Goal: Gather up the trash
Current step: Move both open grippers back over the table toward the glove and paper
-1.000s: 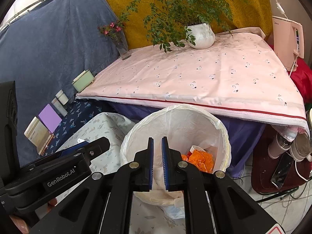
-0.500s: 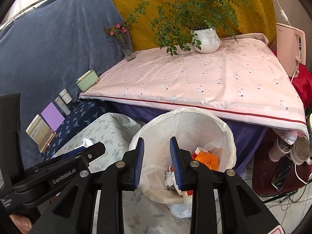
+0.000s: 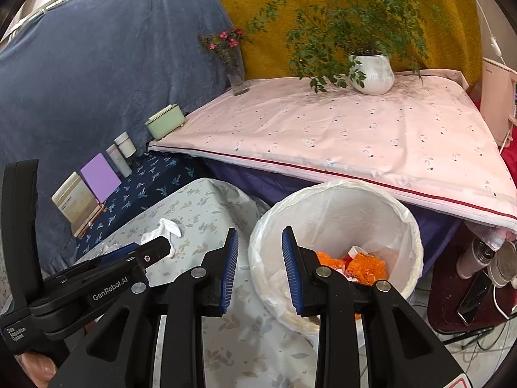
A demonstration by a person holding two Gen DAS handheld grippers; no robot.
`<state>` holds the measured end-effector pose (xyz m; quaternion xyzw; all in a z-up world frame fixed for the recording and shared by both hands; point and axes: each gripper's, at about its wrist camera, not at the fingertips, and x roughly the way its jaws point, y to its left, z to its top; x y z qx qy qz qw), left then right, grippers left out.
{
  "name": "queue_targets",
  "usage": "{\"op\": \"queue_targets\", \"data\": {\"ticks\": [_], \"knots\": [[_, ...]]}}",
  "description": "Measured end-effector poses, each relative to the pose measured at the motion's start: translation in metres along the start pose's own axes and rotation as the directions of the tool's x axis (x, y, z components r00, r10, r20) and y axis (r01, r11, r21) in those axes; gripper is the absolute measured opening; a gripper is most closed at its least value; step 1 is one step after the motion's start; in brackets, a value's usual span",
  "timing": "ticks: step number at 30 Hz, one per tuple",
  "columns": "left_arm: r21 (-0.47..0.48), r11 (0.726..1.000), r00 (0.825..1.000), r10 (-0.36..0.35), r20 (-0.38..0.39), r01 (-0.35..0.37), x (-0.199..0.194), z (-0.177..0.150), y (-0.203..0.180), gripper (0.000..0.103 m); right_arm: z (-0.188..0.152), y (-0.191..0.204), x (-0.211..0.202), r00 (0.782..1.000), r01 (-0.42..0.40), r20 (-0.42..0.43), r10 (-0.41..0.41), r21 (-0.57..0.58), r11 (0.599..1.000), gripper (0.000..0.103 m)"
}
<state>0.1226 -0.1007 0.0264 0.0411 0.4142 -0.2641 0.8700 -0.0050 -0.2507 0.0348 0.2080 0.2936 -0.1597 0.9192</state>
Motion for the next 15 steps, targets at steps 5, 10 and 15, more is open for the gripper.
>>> {"op": "queue_targets", "data": {"ticks": [5, 10, 15], "knots": [[-0.028, 0.999, 1.000, 0.016, 0.009, -0.016, -0.004, 0.000, 0.020, 0.046, 0.000, 0.019, 0.005, 1.000, -0.013, -0.007, 0.013, -0.029, 0.999, 0.032], [-0.058, 0.998, 0.999, 0.038, 0.016, -0.037, -0.009, -0.001, 0.042, 0.046, -0.002, 0.037, 0.009, 1.000, -0.023, -0.014, 0.023, -0.057, 0.998, 0.035], [-0.094, 0.993, 0.997, 0.077, 0.021, -0.075, -0.011, -0.004, 0.070, 0.046, -0.005, 0.057, 0.017, 0.999, -0.039, -0.027, 0.037, -0.084, 0.996, 0.038]]}}
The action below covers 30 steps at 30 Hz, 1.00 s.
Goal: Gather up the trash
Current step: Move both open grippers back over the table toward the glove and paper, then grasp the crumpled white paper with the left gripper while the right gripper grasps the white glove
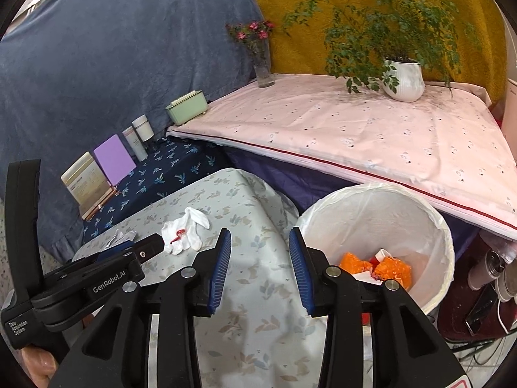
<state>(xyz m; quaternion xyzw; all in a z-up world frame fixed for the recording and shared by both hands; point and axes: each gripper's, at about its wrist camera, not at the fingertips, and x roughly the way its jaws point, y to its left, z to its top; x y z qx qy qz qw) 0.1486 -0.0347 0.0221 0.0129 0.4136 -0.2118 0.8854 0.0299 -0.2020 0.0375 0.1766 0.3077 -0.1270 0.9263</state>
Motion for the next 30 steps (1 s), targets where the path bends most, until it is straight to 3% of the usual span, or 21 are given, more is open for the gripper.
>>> {"op": "queue_targets", "data": {"ticks": [13, 16, 21, 23, 30], "knots": [[-0.087, 0.988, 0.992, 0.126, 0.006, -0.125, 0.005, -0.002, 0.089, 0.059, -0.008, 0.060, 0.035, 0.998, -0.042, -0.059, 0.037, -0.083, 0.996, 0.047], [-0.085, 0.983, 0.986, 0.164, 0.005, -0.163, 0.008, -0.003, 0.106, 0.070, -0.009, 0.074, 0.047, 0.996, -0.048, -0.076, 0.040, -0.105, 0.993, 0.052], [-0.054, 0.974, 0.976, 0.220, 0.002, -0.219, 0.015, -0.004, 0.134, 0.072, -0.014, 0.099, 0.069, 0.993, -0.064, -0.111, 0.049, -0.143, 0.988, 0.054], [-0.033, 0.970, 0.970, 0.242, 0.003, -0.241, 0.020, -0.003, 0.146, 0.077, -0.016, 0.110, 0.081, 0.990, -0.073, -0.127, 0.053, -0.158, 0.985, 0.056], [0.008, 0.965, 0.965, 0.263, -0.001, -0.263, 0.039, 0.005, 0.181, 0.084, -0.016, 0.141, 0.129, 0.981, -0.105, -0.183, 0.071, -0.183, 0.977, 0.058]]}}
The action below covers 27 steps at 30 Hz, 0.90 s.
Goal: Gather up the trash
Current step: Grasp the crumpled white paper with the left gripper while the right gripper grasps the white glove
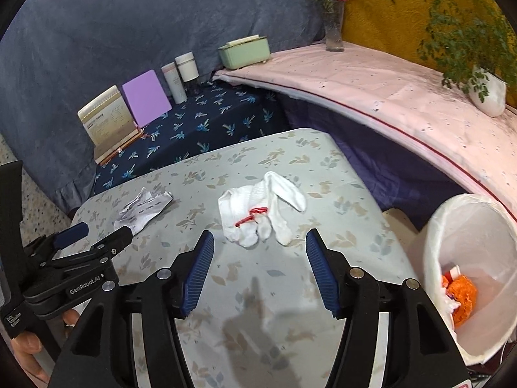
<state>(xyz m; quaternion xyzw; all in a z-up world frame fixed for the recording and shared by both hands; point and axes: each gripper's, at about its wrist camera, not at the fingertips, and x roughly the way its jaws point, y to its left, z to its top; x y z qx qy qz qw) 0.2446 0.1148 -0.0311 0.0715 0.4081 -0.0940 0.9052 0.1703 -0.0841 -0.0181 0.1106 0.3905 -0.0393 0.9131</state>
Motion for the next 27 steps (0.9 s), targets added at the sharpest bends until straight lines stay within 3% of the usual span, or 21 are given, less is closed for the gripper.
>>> {"op": "queue_targets", "data": {"ticks": [12, 21, 24, 26, 27], "knots": [[0.039, 0.999, 0.998, 0.020, -0.057, -0.018, 0.071, 0.016, 0.025, 0.088, 0.022, 0.012, 0.086, 0.996, 0.011, -0.083, -0.012, -0.018, 1.000, 0.058], [0.000, 0.999, 0.995, -0.041, -0.094, 0.041, 0.104, 0.023, 0.030, 0.087, 0.021, 0.008, 0.128, 0.991, 0.023, -0.135, -0.026, -0.024, 0.999, 0.058], [-0.003, 0.998, 0.990, -0.064, -0.129, 0.064, 0.113, 0.022, 0.026, 0.061, 0.016, 0.008, 0.136, 0.989, 0.024, -0.148, -0.028, -0.030, 0.999, 0.058], [-0.009, 0.997, 0.986, -0.076, -0.150, 0.075, 0.118, 0.020, 0.022, 0.039, 0.015, 0.008, 0.135, 0.990, 0.031, -0.134, -0.036, -0.039, 0.999, 0.054], [-0.013, 0.996, 0.984, -0.085, -0.155, 0.084, 0.118, 0.019, 0.020, 0.034, 0.014, 0.009, 0.135, 0.990, 0.035, -0.132, -0.041, -0.048, 0.998, 0.047]]}}
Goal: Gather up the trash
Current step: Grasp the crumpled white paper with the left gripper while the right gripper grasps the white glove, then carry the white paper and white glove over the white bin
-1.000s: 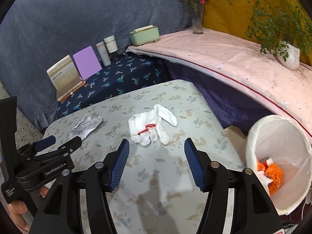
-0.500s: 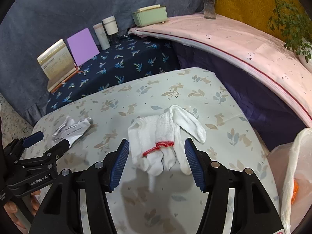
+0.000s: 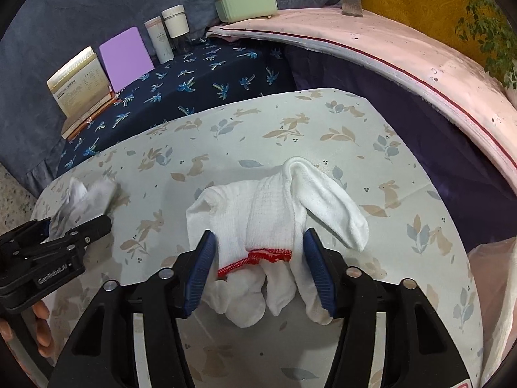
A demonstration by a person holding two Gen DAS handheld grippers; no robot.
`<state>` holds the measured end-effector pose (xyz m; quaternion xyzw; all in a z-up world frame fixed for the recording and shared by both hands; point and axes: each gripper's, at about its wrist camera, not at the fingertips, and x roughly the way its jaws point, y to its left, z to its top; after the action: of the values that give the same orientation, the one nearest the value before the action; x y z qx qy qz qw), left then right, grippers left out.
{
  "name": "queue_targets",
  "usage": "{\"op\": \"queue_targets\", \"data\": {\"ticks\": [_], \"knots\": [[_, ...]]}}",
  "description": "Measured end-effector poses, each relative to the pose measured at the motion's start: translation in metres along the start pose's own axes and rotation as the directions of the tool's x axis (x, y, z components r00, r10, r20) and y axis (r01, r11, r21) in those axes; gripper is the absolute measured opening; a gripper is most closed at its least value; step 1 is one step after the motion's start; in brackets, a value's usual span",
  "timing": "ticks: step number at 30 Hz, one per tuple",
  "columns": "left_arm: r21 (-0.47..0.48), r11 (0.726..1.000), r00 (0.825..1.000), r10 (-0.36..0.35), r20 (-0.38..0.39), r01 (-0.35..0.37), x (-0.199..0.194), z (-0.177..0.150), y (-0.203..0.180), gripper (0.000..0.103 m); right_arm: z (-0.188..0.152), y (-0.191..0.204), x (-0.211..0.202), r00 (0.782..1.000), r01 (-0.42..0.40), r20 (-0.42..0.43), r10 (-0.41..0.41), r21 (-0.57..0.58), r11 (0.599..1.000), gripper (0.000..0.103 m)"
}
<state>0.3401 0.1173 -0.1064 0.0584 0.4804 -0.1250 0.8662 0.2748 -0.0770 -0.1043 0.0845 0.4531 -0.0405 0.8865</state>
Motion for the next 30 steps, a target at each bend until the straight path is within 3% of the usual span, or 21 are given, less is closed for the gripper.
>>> {"op": "queue_targets", "data": {"ticks": [4, 6, 17, 30], "knots": [[-0.002, 1.000, 1.000, -0.008, 0.009, 0.008, -0.007, -0.001, -0.011, 0.030, 0.000, -0.002, -0.004, 1.000, -0.011, -0.007, 0.011, -0.007, 1.000, 0.017], [0.009, 1.000, 1.000, -0.017, 0.021, 0.017, -0.014, -0.001, -0.020, 0.030, 0.000, -0.003, -0.009, 1.000, -0.016, -0.008, 0.016, -0.005, 1.000, 0.015], [0.081, 0.991, 0.988, -0.110, 0.106, 0.102, -0.075, 0.015, -0.087, 0.030, 0.015, -0.025, -0.093, 0.990, -0.019, 0.140, 0.017, 0.013, 1.000, 0.014], [0.235, 0.956, 0.959, -0.220, 0.180, 0.176, -0.152, 0.010, -0.208, 0.030, 0.012, -0.102, -0.195, 0.957, 0.047, 0.283, -0.069, 0.086, 0.995, 0.014]]}}
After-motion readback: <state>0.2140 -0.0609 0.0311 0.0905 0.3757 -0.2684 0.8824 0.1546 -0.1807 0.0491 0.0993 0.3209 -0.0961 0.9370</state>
